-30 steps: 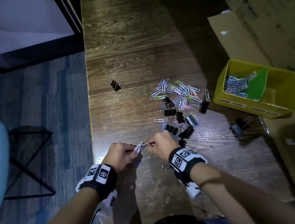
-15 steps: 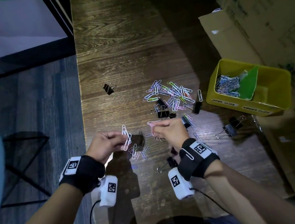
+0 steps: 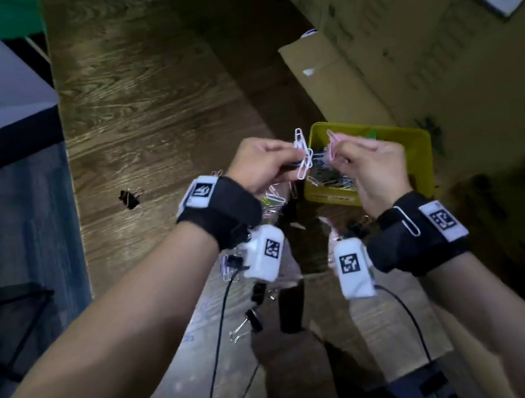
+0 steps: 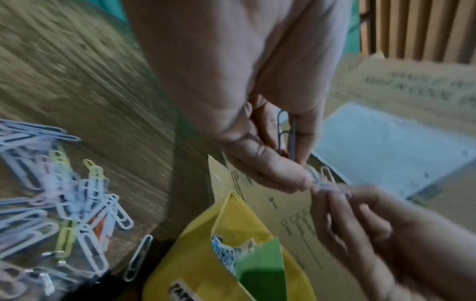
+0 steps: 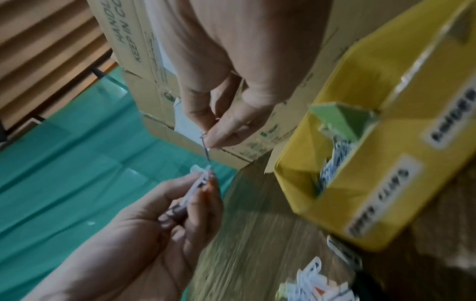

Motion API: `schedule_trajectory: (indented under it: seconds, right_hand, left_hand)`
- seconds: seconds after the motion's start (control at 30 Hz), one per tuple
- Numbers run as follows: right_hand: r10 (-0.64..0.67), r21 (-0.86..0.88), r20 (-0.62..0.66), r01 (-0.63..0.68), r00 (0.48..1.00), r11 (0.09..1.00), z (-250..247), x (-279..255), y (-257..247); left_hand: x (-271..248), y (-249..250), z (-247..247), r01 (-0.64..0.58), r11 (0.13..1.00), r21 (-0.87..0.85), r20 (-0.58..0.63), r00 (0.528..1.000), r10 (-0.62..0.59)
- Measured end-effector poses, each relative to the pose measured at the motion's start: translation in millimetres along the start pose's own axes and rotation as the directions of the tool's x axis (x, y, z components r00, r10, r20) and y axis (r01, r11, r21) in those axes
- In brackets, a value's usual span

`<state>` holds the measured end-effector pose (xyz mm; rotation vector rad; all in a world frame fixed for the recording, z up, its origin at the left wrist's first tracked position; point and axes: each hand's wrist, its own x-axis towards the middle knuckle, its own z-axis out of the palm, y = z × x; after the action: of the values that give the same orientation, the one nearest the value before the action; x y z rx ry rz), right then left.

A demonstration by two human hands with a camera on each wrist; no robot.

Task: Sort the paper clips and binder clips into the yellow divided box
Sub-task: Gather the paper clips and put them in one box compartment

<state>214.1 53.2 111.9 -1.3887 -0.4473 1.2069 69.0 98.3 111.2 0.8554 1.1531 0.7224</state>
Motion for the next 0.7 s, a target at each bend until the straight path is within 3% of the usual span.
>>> schedule_trajectory:
  seconds: [0.13, 0.2, 0.27, 0.33, 0.4, 0.43, 0.47, 0.53, 0.57, 0.63, 0.7]
  right_hand:
    - [0.027, -0.101, -0.028, -0.029, 0.999, 0.994, -22.7, 48.8, -14.2]
    - [0.024, -0.218, -0.053, -0.035, 0.998, 0.975, -30.7, 71.0, -9.9]
    - [-0.037, -0.405, -0.097, -0.005, 0.995, 0.914, -36.2, 86.5, -4.0]
    - [-0.066, -0.613, -0.045, 0.024, 0.997, 0.790, -38.5, 91.2, -1.4]
    - [-0.058, -0.803, 0.057, 0.080, 0.997, 0.590, -39.9, 90.7, -2.9]
    - [-0.044, -0.853, 0.101, 0.109, 0.994, 0.510, -40.7, 90.6, -3.7]
    - [-0.020, -0.876, 0.143, 0.136, 0.990, 0.463, -40.2, 88.7, -5.9]
    - [0.020, -0.890, 0.210, 0.183, 0.978, 0.418, -37.7, 84.9, -8.6]
    - [0.030, -0.894, 0.231, 0.200, 0.972, 0.400, -35.9, 82.8, -9.1]
    - [0.044, -0.893, 0.268, 0.232, 0.962, 0.385, -31.8, 77.4, -8.5]
    - [0.051, -0.854, 0.324, 0.269, 0.945, 0.446, -26.4, 69.8, -5.4]
  left_hand:
    - [36.8, -11.4, 48.1, 0.025, 0.983, 0.180, -0.057, 0.998, -0.015]
    - [52.0, -20.3, 61.0, 0.002, 0.922, 0.387, -0.110, 0.993, 0.043]
    - [60.1, -22.5, 66.9, -0.027, 0.696, 0.717, -0.048, 0.995, 0.088]
    - [61.8, -21.3, 68.4, -0.063, 0.491, 0.869, 0.054, 0.998, 0.033]
    - [61.9, -21.3, 65.0, -0.108, 0.437, 0.893, 0.112, 0.994, 0.018]
    - [61.1, -23.0, 60.2, -0.114, 0.482, 0.869, 0.114, 0.993, 0.030]
    - [59.0, -25.0, 53.9, -0.100, 0.582, 0.807, 0.101, 0.994, 0.031]
    - [52.4, -28.3, 36.1, -0.055, 0.797, 0.602, 0.063, 0.998, 0.021]
    - [46.5, -29.0, 24.5, -0.044, 0.864, 0.502, 0.037, 0.999, 0.030]
    - [32.7, -31.6, -4.8, -0.046, 0.917, 0.397, -0.036, 0.997, 0.066]
    - [17.0, -37.7, -41.0, -0.032, 0.928, 0.371, -0.129, 0.988, 0.086]
